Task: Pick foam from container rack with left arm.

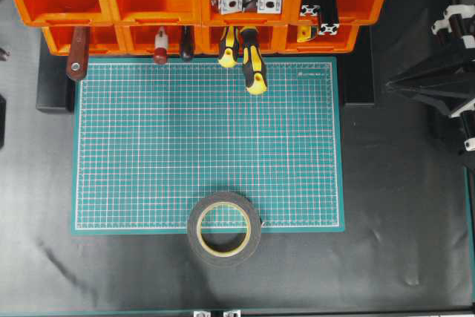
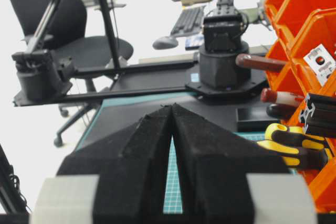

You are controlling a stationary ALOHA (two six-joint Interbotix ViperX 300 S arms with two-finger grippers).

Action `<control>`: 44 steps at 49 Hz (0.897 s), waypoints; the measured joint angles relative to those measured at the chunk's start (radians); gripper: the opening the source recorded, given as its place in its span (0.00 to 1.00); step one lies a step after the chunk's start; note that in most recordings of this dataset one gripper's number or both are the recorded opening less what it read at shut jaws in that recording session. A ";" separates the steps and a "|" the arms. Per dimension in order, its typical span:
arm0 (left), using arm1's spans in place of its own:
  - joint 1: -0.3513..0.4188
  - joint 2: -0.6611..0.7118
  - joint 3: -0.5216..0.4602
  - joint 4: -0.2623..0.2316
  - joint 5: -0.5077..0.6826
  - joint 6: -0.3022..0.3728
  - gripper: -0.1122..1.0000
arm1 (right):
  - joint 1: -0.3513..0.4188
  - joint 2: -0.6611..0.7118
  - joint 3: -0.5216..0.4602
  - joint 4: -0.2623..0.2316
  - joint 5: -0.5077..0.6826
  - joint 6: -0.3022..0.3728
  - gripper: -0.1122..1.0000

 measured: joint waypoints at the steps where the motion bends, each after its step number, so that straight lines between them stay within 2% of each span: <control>1: 0.000 0.000 0.000 0.002 0.000 -0.002 0.81 | 0.000 0.000 0.000 0.000 -0.002 0.000 0.10; 44: 0.000 -0.006 0.023 0.002 -0.031 0.000 0.81 | -0.002 0.000 0.000 -0.008 0.032 -0.008 0.10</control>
